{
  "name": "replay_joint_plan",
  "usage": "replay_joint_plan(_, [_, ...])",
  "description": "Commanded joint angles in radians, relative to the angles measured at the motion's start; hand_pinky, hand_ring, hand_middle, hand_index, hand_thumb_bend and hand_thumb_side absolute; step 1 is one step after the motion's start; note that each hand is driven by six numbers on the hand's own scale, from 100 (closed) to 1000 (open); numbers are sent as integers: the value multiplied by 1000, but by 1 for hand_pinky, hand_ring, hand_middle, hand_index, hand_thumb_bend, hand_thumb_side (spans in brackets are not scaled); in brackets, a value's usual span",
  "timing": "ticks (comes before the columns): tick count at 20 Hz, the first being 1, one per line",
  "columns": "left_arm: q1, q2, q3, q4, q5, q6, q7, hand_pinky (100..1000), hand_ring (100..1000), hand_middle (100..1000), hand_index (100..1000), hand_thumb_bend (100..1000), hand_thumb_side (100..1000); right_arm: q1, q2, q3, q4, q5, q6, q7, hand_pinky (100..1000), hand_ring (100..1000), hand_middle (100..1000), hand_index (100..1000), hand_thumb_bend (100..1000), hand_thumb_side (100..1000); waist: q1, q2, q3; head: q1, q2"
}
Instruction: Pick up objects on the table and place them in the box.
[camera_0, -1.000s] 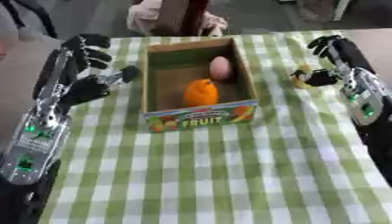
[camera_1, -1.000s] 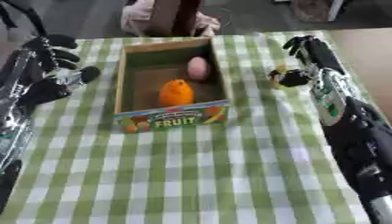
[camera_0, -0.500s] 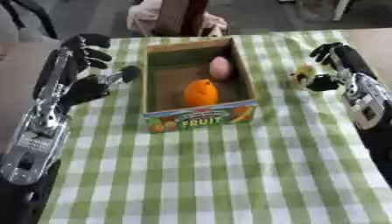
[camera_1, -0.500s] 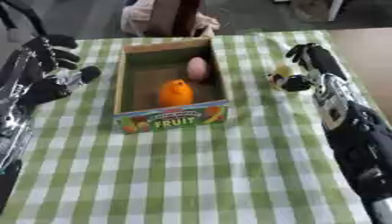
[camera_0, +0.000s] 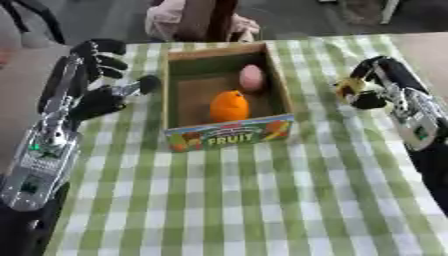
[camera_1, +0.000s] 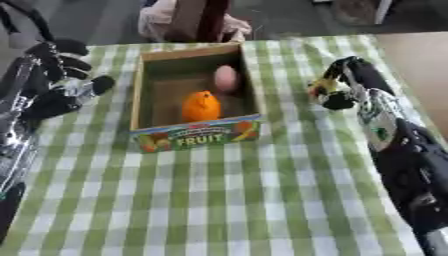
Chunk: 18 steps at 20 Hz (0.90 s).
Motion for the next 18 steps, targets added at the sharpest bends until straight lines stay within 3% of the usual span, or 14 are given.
replay_joint_plan(1, [-12, 26, 11, -13, 4, 1, 3, 635, 627, 655, 723, 846, 340, -15, -13, -1, -4, 14, 2, 16, 657, 660, 588, 519, 374, 100, -1, -18, 0, 4, 3])
replay_joint_plan(9, [-12, 26, 11, -14, 5, 1, 3, 636, 627, 655, 723, 847, 340, -17, -14, -7, -27, 24, 28, -59, 634, 616, 519, 259, 153, 100, -1, -19, 0, 4, 3])
replay_joint_plan(18, [-12, 26, 11, -14, 5, 1, 3, 635, 627, 655, 722, 845, 340, -30, -16, -1, -102, -20, 29, -118, 624, 601, 499, 230, 150, 100, -2, -20, 0, 4, 4])
